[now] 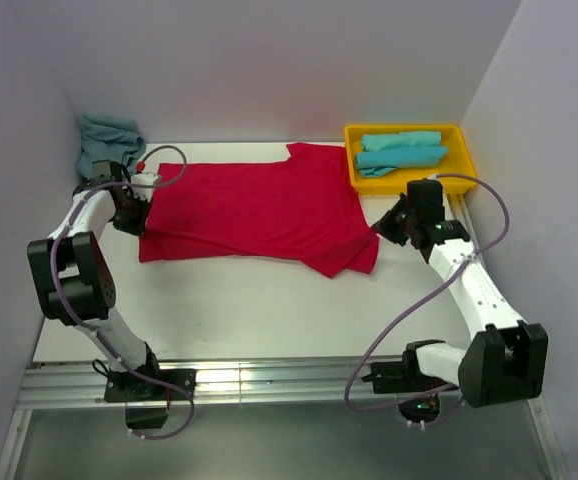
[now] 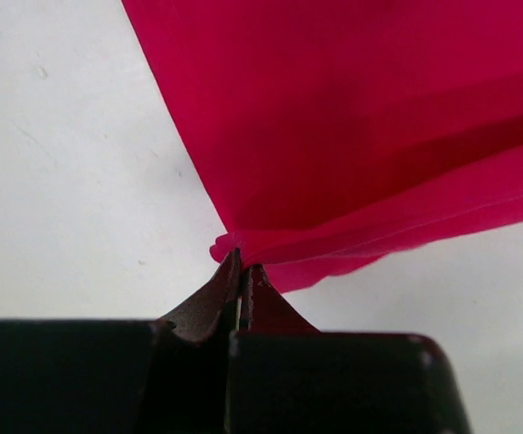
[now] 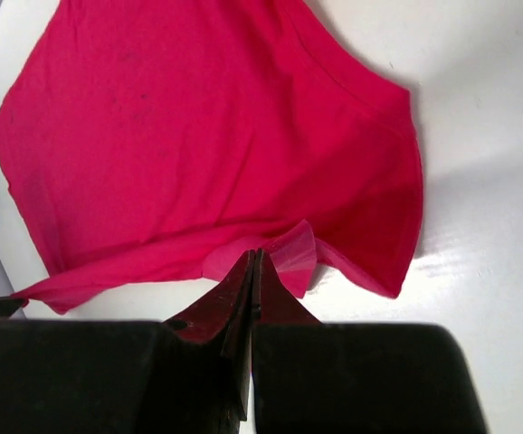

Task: Roll the t-shirts
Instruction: Fold the tshirt

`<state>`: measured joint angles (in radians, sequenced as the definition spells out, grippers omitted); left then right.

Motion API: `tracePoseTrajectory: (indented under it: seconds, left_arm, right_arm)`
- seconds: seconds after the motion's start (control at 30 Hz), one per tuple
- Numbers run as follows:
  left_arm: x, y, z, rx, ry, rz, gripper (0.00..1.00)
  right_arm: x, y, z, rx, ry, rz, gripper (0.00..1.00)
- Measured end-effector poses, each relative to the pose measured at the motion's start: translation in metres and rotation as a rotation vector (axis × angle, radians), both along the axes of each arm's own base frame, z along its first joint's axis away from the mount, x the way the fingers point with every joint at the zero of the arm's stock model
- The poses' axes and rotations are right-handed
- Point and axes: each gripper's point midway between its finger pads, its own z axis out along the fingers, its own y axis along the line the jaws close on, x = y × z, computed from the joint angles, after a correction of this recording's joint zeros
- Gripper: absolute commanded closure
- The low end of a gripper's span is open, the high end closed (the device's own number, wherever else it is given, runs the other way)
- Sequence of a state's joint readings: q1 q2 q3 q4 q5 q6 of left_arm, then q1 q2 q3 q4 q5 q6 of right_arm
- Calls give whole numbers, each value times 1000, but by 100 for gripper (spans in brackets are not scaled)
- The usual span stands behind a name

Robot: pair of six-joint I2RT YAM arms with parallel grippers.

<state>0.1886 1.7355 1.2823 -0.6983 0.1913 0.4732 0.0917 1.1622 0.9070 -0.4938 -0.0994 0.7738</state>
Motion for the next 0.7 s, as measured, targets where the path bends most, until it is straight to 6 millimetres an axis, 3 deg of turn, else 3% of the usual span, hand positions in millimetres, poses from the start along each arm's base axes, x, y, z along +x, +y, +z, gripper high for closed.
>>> tracePoseTrajectory:
  seconds: [0.3,0.7]
  left_arm:
    - [30,-7,-12,32,26,-5,100]
    - [57,-4,-32,95,58,44,100]
  right_arm:
    - [45,3,0,10,-11,13,100]
    - [71,5,-32,23,46,24,100]
